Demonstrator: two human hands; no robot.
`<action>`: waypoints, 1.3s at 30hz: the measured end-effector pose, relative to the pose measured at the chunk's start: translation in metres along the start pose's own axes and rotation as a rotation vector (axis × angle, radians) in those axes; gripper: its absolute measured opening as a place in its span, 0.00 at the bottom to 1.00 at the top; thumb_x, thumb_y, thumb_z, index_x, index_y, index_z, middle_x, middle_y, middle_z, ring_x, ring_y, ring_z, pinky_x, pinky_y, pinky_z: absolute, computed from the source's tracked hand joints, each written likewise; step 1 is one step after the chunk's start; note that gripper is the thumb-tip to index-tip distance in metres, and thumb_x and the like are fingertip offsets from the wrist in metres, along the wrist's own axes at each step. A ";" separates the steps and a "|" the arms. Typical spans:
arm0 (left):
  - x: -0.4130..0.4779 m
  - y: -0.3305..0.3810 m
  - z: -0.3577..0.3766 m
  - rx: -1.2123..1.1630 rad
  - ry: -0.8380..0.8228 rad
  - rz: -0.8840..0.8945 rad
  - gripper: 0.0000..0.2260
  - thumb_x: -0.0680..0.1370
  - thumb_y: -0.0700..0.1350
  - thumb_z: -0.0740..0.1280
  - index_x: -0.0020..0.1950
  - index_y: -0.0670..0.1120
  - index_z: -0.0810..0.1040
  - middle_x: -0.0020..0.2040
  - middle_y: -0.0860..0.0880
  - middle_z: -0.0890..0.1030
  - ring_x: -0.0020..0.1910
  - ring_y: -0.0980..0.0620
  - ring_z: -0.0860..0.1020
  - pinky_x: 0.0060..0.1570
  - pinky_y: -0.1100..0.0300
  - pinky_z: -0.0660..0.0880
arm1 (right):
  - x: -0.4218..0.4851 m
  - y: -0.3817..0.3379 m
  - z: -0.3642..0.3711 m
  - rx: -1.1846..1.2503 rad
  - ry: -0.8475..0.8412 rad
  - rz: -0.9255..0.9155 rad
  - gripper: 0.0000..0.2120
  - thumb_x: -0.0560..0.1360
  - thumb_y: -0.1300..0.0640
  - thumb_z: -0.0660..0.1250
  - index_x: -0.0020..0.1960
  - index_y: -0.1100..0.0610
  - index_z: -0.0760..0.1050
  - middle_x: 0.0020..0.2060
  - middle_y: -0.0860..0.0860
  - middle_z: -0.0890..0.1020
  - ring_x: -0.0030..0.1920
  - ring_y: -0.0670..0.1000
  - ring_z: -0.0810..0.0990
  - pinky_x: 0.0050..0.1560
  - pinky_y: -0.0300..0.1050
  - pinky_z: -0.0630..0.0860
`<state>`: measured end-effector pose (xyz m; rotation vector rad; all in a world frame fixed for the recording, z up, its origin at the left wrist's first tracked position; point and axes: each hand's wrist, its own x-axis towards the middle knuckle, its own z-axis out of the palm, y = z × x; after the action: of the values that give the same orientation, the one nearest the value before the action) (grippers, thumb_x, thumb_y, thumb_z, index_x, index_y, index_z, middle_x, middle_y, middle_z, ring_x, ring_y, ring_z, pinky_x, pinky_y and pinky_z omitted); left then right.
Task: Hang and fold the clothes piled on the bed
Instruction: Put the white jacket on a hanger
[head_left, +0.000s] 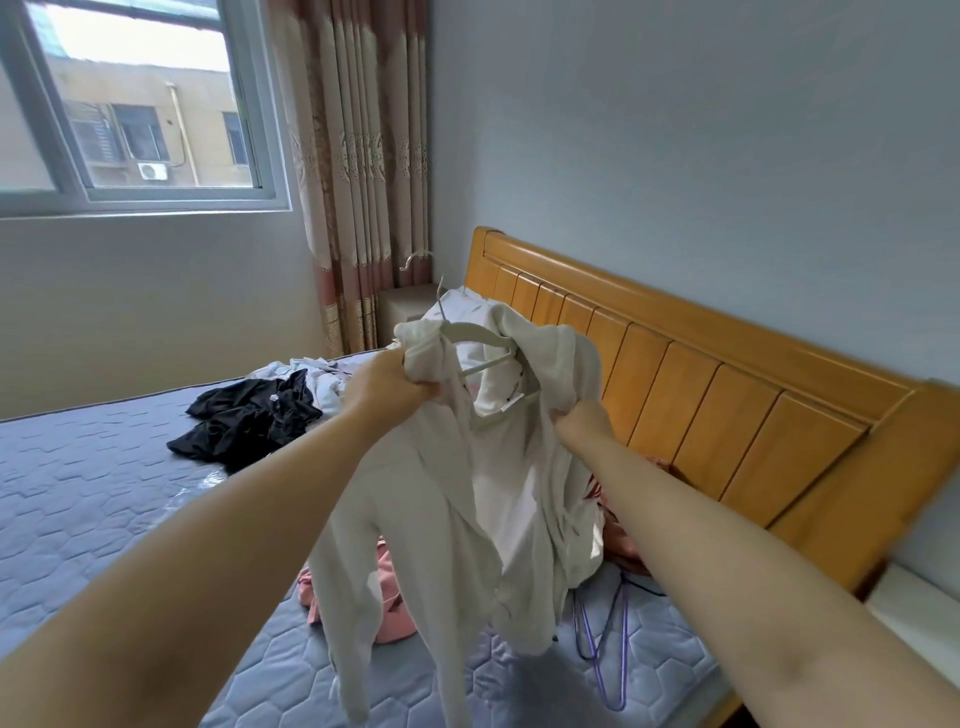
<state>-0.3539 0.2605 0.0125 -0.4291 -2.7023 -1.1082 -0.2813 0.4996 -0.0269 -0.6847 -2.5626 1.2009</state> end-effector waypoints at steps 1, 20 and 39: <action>0.001 -0.003 -0.001 0.021 -0.007 0.004 0.10 0.68 0.51 0.73 0.44 0.51 0.77 0.41 0.50 0.81 0.43 0.46 0.78 0.44 0.53 0.75 | 0.003 -0.003 -0.007 0.021 0.035 0.023 0.09 0.77 0.57 0.62 0.42 0.62 0.71 0.35 0.55 0.74 0.38 0.55 0.74 0.31 0.41 0.66; 0.016 -0.033 -0.033 0.017 -0.398 0.106 0.20 0.55 0.51 0.75 0.42 0.43 0.81 0.39 0.50 0.79 0.40 0.53 0.75 0.46 0.56 0.73 | 0.041 -0.052 -0.063 -0.392 0.141 0.031 0.11 0.81 0.59 0.58 0.40 0.61 0.71 0.48 0.56 0.80 0.40 0.55 0.75 0.37 0.43 0.69; -0.010 -0.019 0.020 0.427 -0.310 0.163 0.14 0.72 0.53 0.67 0.53 0.47 0.75 0.51 0.48 0.79 0.51 0.44 0.78 0.46 0.54 0.75 | 0.023 -0.059 -0.032 -0.208 0.224 -0.152 0.11 0.80 0.58 0.58 0.44 0.61 0.75 0.41 0.54 0.77 0.45 0.57 0.76 0.38 0.43 0.69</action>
<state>-0.3522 0.2605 -0.0167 -0.7792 -2.9876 -0.4287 -0.3067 0.4996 0.0394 -0.6146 -2.5171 0.7713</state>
